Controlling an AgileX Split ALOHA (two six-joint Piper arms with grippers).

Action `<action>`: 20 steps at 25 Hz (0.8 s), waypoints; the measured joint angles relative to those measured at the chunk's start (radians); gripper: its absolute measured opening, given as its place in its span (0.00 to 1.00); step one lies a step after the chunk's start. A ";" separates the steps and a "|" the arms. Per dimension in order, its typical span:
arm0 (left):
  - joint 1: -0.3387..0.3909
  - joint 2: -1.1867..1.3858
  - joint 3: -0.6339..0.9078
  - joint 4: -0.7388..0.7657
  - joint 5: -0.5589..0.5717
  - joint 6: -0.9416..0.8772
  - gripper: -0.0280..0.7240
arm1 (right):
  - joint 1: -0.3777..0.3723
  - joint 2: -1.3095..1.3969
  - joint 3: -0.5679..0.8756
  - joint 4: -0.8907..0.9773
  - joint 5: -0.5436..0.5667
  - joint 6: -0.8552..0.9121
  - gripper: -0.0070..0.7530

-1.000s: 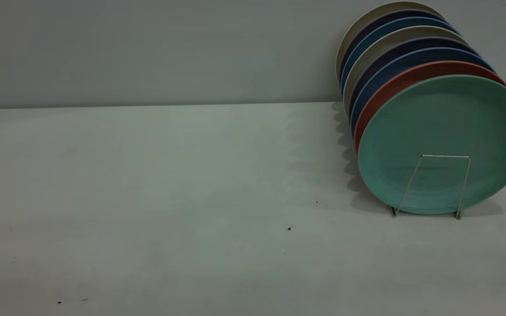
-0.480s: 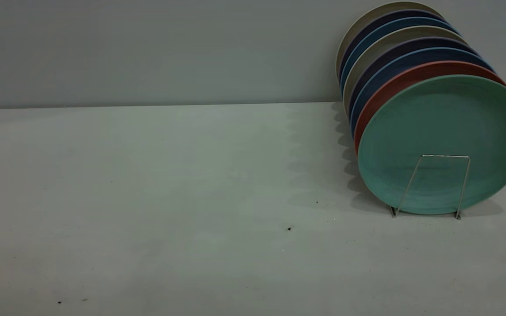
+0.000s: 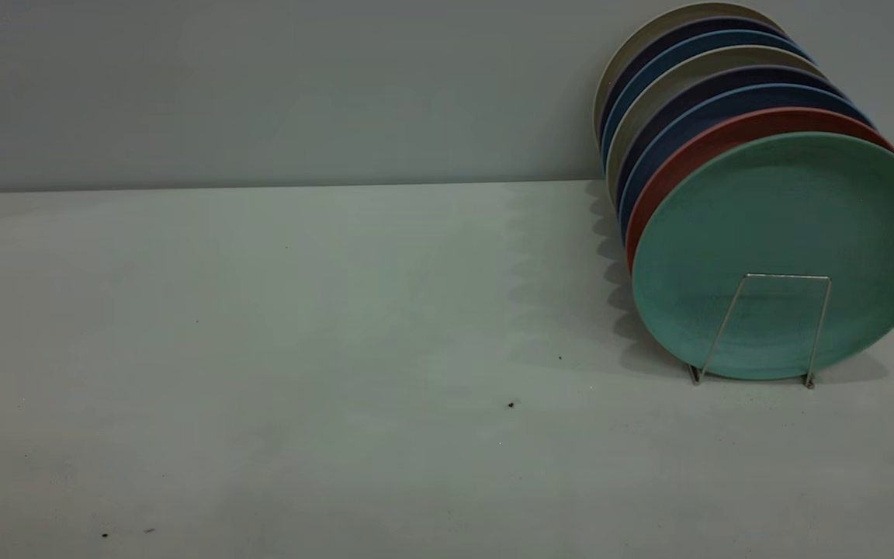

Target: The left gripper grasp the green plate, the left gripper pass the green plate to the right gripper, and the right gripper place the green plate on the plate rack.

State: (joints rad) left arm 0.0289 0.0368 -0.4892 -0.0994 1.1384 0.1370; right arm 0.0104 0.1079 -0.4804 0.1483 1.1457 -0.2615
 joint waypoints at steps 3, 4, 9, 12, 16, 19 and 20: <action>0.000 0.000 0.000 0.001 0.000 -0.001 0.71 | 0.000 0.000 0.000 0.000 0.000 0.000 0.39; 0.000 0.000 0.000 0.001 0.000 -0.001 0.71 | 0.000 0.000 0.000 0.000 0.000 0.000 0.38; 0.000 0.000 0.000 0.003 0.000 -0.001 0.71 | 0.000 0.000 0.000 0.000 0.000 0.000 0.38; 0.000 0.000 0.000 0.003 0.000 -0.001 0.71 | 0.000 0.000 0.000 0.000 0.000 0.000 0.38; -0.013 -0.021 0.000 0.003 0.000 -0.001 0.71 | 0.000 -0.013 0.000 0.000 0.000 0.000 0.38; -0.038 -0.054 0.000 0.003 -0.001 -0.001 0.71 | 0.000 -0.063 0.000 0.000 -0.001 0.000 0.38; -0.046 -0.056 0.000 0.003 -0.001 -0.001 0.71 | 0.000 -0.086 0.000 0.000 -0.001 0.000 0.38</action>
State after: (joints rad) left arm -0.0174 -0.0194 -0.4892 -0.0963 1.1376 0.1361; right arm 0.0104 0.0221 -0.4804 0.1483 1.1445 -0.2615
